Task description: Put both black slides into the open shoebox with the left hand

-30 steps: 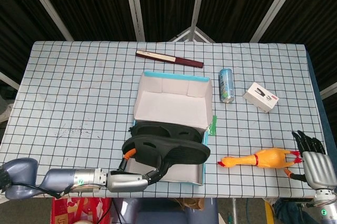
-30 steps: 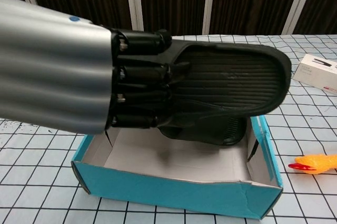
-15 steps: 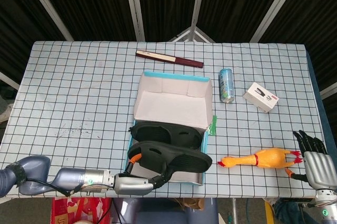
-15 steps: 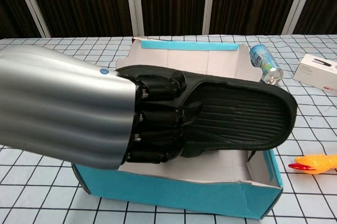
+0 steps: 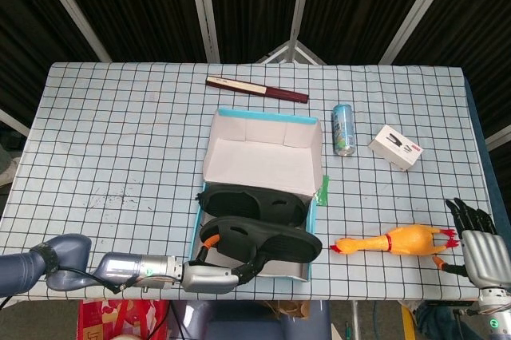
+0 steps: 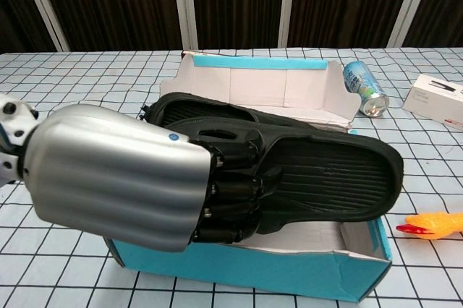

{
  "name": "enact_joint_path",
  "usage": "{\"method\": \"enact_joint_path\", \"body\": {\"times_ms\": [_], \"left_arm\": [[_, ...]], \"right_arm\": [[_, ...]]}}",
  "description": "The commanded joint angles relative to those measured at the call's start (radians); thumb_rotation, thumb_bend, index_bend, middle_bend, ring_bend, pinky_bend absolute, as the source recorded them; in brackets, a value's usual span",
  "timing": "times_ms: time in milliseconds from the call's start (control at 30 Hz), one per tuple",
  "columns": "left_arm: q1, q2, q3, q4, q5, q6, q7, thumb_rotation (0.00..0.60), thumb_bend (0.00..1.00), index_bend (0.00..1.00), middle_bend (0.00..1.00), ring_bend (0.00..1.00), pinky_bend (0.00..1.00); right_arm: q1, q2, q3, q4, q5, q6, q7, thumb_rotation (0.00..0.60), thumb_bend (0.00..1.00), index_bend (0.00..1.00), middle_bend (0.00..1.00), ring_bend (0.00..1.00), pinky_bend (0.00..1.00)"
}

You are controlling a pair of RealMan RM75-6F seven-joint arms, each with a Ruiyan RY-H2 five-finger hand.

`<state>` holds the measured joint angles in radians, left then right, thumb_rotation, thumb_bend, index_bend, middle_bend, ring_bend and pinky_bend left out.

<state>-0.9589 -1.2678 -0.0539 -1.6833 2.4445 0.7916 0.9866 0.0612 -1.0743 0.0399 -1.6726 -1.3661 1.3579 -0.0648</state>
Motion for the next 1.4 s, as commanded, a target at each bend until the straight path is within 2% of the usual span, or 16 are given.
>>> {"method": "enact_joint_path", "body": {"times_ms": [33, 133, 267, 667, 1400], "left_arm": [[-0.011, -0.037, 0.009, 0.032, -0.010, 0.001, -0.017, 0.600, 0.50, 0.32, 0.47, 0.19, 0.33], [-0.019, -0.057, 0.022, 0.047, -0.008, 0.009, -0.028, 0.600, 0.50, 0.32, 0.47, 0.19, 0.33], [-0.002, -0.039, 0.049, 0.033, -0.006, 0.034, -0.022, 0.600, 0.51, 0.32, 0.48, 0.19, 0.33], [0.022, -0.011, 0.057, 0.018, -0.049, 0.029, -0.011, 0.600, 0.53, 0.33, 0.49, 0.20, 0.33], [0.024, -0.025, 0.100, 0.011, -0.105, -0.022, -0.047, 0.600, 0.54, 0.33, 0.49, 0.21, 0.33]], "right_arm": [[0.001, 0.000, 0.003, 0.002, 0.005, -0.002, 0.003, 0.600, 0.16, 0.00, 0.05, 0.09, 0.07], [0.002, 0.000, 0.004, 0.003, 0.006, -0.004, 0.004, 0.600, 0.16, 0.00, 0.05, 0.09, 0.07], [0.002, 0.000, 0.002, 0.004, 0.005, -0.004, 0.005, 0.600, 0.16, 0.00, 0.05, 0.09, 0.07], [0.001, 0.000, 0.002, 0.001, 0.005, -0.004, 0.001, 0.600, 0.16, 0.00, 0.05, 0.09, 0.07], [0.000, 0.002, 0.002, -0.002, 0.006, -0.002, 0.002, 0.600, 0.16, 0.00, 0.05, 0.09, 0.07]]}}
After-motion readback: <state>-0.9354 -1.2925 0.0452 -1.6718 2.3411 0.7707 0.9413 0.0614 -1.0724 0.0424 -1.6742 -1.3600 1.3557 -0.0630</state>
